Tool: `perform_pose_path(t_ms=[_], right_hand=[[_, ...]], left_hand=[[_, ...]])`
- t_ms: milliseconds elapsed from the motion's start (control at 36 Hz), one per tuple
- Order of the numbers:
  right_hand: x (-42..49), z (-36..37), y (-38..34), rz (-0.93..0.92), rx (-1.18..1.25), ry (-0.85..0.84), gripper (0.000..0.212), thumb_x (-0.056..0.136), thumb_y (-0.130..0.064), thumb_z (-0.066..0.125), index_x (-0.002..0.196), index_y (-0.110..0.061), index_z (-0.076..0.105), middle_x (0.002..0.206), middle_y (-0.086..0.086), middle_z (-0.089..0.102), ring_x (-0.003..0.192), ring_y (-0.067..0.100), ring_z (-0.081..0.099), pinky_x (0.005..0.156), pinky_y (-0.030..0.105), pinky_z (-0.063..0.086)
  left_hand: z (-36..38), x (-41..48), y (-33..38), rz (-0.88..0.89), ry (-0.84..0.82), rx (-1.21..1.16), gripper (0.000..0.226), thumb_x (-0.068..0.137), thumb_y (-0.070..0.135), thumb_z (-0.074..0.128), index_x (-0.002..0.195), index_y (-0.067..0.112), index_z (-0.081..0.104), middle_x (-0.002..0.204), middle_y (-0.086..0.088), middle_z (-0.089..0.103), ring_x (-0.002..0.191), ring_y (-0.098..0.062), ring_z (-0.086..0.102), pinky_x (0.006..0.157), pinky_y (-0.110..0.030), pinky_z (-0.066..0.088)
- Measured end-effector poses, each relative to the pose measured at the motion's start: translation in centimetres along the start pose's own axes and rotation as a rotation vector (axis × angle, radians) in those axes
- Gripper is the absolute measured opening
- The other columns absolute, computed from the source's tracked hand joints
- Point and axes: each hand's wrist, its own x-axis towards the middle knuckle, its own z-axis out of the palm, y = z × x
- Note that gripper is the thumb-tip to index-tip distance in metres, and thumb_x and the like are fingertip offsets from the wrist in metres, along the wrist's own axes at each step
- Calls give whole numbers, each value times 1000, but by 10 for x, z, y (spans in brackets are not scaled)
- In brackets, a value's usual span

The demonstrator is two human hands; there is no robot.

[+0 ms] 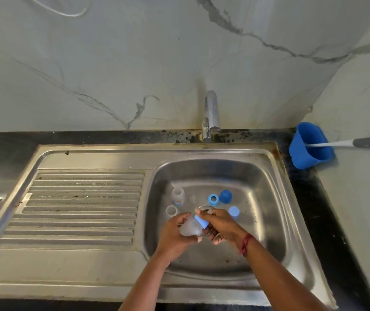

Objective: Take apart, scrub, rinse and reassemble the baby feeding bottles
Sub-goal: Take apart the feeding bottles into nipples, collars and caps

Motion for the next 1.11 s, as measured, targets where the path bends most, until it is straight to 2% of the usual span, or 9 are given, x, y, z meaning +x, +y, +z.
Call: perform_pose_path(t_ms=[83,222,389,500,722,833,944,1028,1111], right_hand=[[-1,-2,3,13,39,-21,60,80,-59,72,101,-4,69,71,8,65,59,16,60,55,27,52],[1,-4,2,24,68,-42,60,82,-54,72,107,0,68,70,12,64,56,17,61,52,28,54],[3,-12,1,-42,62,-104,48,85,-44,73,102,0,71,73,16,66,59,19,63,54,29,55],[4,-19,0,-98,74,-165,32,87,-30,74,103,-2,69,90,19,70,74,20,67,66,32,59],[4,-32,3,-168,-59,-294,42,78,-2,79,116,-10,64,117,22,64,90,20,70,80,40,59],[1,-28,0,-127,65,-270,38,86,-23,76,122,-25,65,121,17,63,100,26,70,77,40,59],[-2,-19,-6,-13,-190,-178,48,95,-59,50,111,-17,66,90,12,71,74,22,71,68,36,61],[1,-17,-4,-37,-175,-203,51,94,-56,55,104,-8,65,81,14,67,67,24,68,67,37,60],[4,-21,-1,-109,-174,-226,31,92,-37,68,110,-12,64,92,12,70,74,20,69,74,38,61]], left_hand=[[-1,2,-5,44,13,70,63,60,16,93,118,21,69,99,16,66,89,4,61,73,-1,40],[-2,5,-5,114,-4,185,64,64,25,89,124,25,67,108,15,65,102,-4,63,82,-3,40],[-7,7,-1,132,-66,137,53,64,24,88,116,24,73,97,14,71,87,12,62,74,-4,44],[-9,8,-1,80,-122,35,37,69,25,84,105,26,77,90,9,75,85,-2,67,79,-22,52],[-11,9,-2,95,-125,13,42,67,11,87,93,39,71,86,10,73,79,3,63,75,-16,51],[-11,9,-3,112,-109,43,45,67,8,88,99,34,70,86,15,68,75,11,60,72,-7,46],[-8,8,-3,132,-74,125,55,66,14,88,118,22,71,94,16,65,86,11,60,75,-4,43],[-7,7,-4,137,-47,158,62,65,15,88,123,19,68,102,11,65,96,-5,63,78,-2,40],[-8,6,-4,144,-40,161,58,65,12,88,120,18,70,99,11,65,92,-5,63,76,-2,40]])
